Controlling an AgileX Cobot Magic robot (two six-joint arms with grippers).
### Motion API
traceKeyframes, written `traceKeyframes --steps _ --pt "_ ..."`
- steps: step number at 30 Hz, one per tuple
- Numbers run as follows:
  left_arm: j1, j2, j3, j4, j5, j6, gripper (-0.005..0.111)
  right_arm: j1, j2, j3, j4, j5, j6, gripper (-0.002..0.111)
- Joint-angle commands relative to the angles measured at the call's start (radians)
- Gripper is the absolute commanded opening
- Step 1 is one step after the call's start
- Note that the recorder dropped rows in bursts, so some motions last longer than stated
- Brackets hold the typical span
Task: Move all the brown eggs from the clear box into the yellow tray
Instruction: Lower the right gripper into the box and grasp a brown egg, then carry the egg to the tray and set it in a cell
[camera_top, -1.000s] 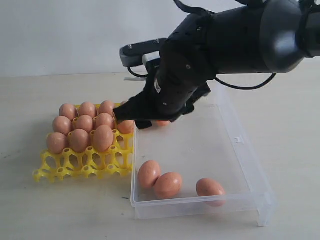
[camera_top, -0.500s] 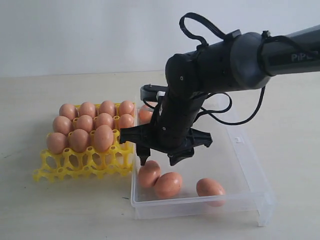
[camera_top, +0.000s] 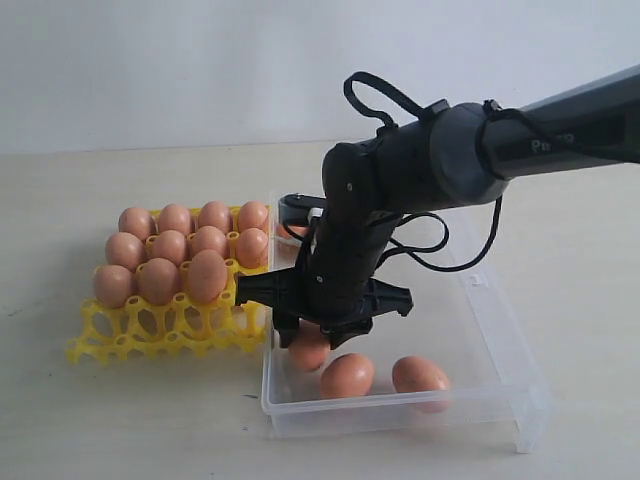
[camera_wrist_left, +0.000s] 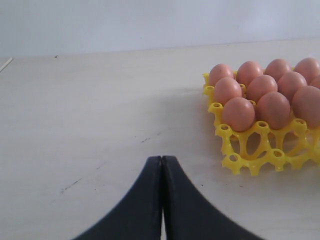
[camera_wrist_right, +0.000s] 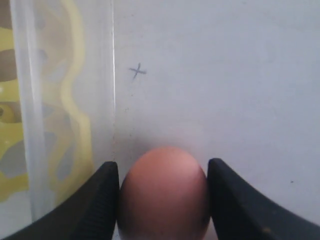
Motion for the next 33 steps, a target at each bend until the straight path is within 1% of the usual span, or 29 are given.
traceKeyframes --steps 1,5,8,10,13,18,21,27,32,33 --pt "-0.005 -0.002 -0.004 -0.004 -0.009 0.000 0.000 -0.005 -0.011 0.000 -0.091 0.000 -0.008 0.000" --pt "-0.005 -0.002 -0.004 -0.004 -0.009 0.000 0.000 -0.005 -0.068 0.000 -0.219 -0.026 -0.007 0.000" --pt "-0.005 -0.002 -0.004 -0.004 -0.009 0.000 0.000 0.002 -0.114 0.000 -0.332 -0.126 -0.009 0.000" --pt "-0.005 -0.002 -0.004 -0.004 -0.009 0.000 0.000 0.009 -0.128 0.000 -0.371 -0.241 -0.045 0.000" --pt "-0.005 -0.002 -0.004 -0.004 -0.009 0.000 0.000 0.020 -0.126 0.011 -0.377 -0.396 -0.089 0.000" --pt "-0.005 -0.002 -0.004 -0.004 -0.009 0.000 0.000 0.043 -0.096 0.099 -0.437 -0.721 -0.146 0.000" --pt "-0.005 -0.002 -0.004 -0.004 -0.009 0.000 0.000 0.048 -0.077 0.140 -0.504 -0.832 -0.150 0.000" --pt "-0.005 -0.002 -0.004 -0.004 -0.009 0.000 0.000 0.048 -0.023 0.148 -0.533 -0.924 -0.297 0.000" --pt "-0.005 -0.002 -0.004 -0.004 -0.009 0.000 0.000 0.048 0.001 0.148 -0.529 -0.924 -0.326 0.000" --pt "-0.005 -0.002 -0.004 -0.004 -0.009 0.000 0.000 0.048 0.004 0.148 -0.527 -0.924 -0.326 0.002"
